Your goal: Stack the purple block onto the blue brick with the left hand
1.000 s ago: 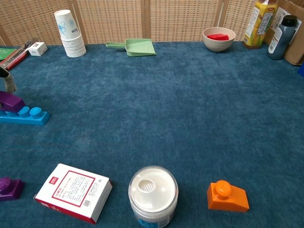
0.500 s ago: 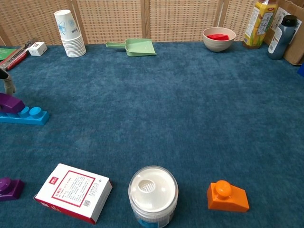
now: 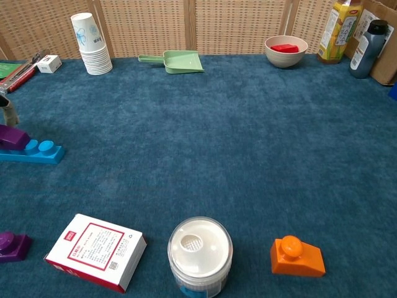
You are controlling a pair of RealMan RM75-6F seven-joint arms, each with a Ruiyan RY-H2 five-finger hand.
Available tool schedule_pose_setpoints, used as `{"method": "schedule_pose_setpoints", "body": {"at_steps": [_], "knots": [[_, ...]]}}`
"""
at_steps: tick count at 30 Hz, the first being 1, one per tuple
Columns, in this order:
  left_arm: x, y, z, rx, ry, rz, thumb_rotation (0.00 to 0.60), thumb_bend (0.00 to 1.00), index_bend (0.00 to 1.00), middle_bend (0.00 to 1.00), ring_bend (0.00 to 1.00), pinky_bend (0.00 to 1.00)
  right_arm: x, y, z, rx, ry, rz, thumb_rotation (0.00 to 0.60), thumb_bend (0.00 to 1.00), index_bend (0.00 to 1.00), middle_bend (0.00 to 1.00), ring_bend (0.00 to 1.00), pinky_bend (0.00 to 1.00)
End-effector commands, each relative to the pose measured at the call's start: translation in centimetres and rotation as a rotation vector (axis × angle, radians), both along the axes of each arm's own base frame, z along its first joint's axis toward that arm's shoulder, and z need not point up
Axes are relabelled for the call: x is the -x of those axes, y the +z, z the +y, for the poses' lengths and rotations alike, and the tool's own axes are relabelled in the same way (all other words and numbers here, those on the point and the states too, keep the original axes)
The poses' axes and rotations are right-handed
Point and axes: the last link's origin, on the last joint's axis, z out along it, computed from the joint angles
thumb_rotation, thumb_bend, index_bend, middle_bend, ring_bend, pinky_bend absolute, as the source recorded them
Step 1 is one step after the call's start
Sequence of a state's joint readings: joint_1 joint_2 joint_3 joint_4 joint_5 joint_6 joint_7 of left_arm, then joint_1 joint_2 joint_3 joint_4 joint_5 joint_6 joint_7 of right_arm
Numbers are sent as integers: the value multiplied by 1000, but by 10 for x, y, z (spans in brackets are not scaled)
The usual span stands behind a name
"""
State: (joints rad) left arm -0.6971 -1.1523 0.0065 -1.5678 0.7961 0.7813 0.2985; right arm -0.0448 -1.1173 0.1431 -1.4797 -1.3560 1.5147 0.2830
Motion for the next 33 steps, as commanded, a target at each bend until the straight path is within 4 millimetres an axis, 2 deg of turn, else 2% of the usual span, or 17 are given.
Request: {"method": "schedule_pose_setpoints", "body": {"at_steps": [1, 33], "knots": [[-2, -2, 1, -8, -1, -10, 600, 374, 621, 266, 92, 0, 1, 1, 1, 1, -3, -1, 600, 412, 71, 98, 0, 68], [-4, -14, 4, -6, -15, -9, 600, 373, 614, 264, 91, 0, 5, 5, 6, 15, -13, -2, 600, 413, 53, 97, 0, 68]]}}
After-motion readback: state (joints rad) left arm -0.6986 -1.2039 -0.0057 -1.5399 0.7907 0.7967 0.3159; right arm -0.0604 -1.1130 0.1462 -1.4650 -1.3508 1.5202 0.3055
